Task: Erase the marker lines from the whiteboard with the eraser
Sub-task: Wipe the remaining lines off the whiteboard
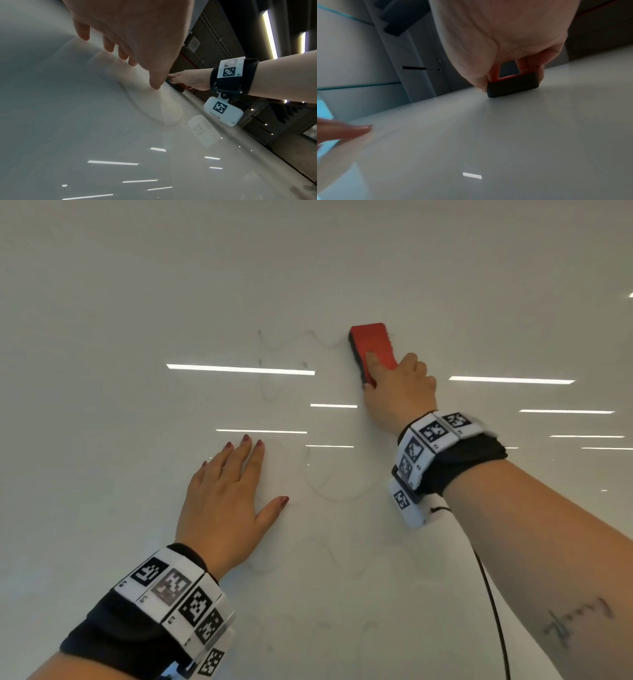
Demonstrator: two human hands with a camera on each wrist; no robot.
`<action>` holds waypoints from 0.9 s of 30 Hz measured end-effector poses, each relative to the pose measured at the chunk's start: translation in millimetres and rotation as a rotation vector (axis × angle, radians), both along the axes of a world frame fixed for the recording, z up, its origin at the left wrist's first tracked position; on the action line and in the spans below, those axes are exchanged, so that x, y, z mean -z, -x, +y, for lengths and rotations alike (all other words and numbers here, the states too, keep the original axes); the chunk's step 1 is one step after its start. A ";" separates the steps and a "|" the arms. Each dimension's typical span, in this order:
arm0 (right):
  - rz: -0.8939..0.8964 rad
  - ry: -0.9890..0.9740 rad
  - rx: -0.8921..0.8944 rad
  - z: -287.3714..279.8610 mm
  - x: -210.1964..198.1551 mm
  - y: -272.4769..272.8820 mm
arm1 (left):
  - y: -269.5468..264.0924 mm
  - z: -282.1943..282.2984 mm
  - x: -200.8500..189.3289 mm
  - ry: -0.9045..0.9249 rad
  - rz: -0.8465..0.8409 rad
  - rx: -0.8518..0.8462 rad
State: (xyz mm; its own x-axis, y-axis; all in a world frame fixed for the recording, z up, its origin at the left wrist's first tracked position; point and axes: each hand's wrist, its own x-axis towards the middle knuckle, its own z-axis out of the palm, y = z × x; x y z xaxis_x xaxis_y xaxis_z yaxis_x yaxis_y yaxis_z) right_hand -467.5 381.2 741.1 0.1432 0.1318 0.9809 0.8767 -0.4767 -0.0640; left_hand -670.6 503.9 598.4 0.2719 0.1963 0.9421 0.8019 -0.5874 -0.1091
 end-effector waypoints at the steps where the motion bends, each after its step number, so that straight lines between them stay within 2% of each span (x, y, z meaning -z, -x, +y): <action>1: -0.050 0.013 -0.007 2.9 8.4 5.9 | -0.1 -0.5 -0.4 0.005 -0.003 0.001; 5: -0.224 0.087 -0.028 9.9 46.7 23.5 | -1.7 -1.2 -1.1 0.018 -0.008 0.008; 8: -0.246 0.114 -0.005 0.5 53.4 13.0 | -1.0 -2.2 -0.5 0.020 -0.005 0.013; 14: 0.119 -0.046 0.085 -29.8 10.3 -42.2 | -0.6 -1.7 0.3 0.018 -0.006 0.025; 18: 0.208 -0.058 0.061 -22.6 -13.6 -29.3 | 0.2 -0.1 1.0 0.013 -0.002 0.016; 22: 0.028 0.005 0.000 5.0 -13.5 21.0 | 0.3 0.1 1.3 -0.003 0.000 0.019; 27: -0.268 0.136 -0.014 30.0 17.4 69.6 | -0.5 1.0 1.7 -0.006 -0.001 0.002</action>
State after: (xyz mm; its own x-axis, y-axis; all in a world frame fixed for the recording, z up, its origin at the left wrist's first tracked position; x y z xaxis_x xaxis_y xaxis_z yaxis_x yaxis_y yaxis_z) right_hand -537.1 411.2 723.7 -0.1208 0.2642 0.9569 0.8606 -0.4526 0.2336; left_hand -670.1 505.0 596.6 0.2719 0.1897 0.9434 0.8005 -0.5887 -0.1123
